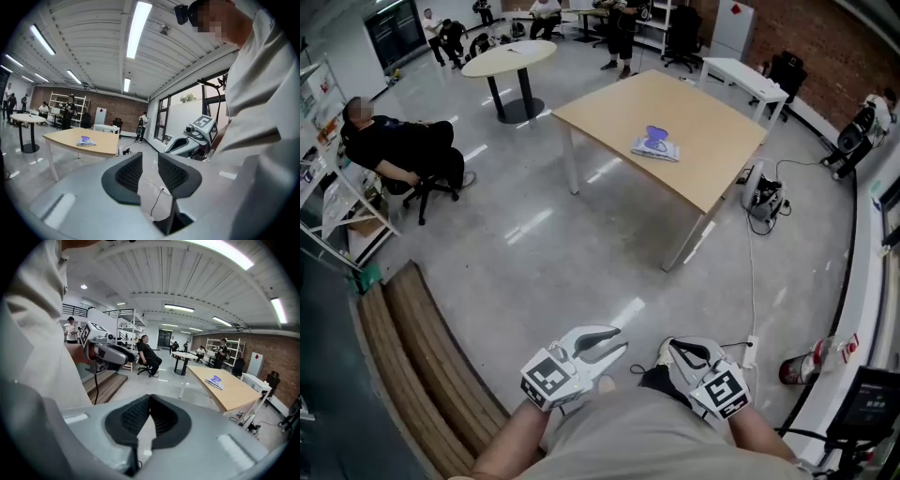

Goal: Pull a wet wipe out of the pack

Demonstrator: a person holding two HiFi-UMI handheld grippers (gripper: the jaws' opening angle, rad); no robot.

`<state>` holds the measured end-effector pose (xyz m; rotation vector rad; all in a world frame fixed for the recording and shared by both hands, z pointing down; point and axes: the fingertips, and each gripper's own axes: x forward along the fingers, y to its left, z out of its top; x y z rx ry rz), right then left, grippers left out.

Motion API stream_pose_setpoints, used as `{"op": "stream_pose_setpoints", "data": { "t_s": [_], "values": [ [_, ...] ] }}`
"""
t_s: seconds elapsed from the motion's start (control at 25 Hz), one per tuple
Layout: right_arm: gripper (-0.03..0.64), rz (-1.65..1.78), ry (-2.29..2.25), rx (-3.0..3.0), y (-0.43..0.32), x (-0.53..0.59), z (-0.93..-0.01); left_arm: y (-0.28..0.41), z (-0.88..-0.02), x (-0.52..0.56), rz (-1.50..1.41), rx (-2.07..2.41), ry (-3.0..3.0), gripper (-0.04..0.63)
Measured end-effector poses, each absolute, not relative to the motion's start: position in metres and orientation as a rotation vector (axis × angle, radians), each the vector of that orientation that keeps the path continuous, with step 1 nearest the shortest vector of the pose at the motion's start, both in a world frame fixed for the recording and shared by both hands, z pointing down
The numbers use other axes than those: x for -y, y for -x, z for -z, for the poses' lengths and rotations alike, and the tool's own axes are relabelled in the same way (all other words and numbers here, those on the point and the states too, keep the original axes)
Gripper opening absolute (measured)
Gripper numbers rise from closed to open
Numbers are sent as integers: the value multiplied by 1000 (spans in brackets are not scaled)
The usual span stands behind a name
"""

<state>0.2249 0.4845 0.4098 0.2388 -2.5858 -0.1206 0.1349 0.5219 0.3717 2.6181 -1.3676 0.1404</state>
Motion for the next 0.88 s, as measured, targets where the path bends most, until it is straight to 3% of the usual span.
{"op": "stream_pose_setpoints", "data": {
  "t_s": [0.28,0.44,0.68,0.88],
  "values": [
    [3,87,-242,2613,-217,-486,-407,-128,-373,-526,-172,1382,-2602,101],
    [3,67,-266,2615,-221,-485,-407,-132,-377,-527,-202,1356,-2596,8],
    [3,87,-258,2621,-207,-490,-406,-125,-370,-531,-195,1347,-2614,5],
    [3,59,-228,2623,-218,-431,-422,-138,-390,-467,-217,1347,-2586,5]
  ]
}}
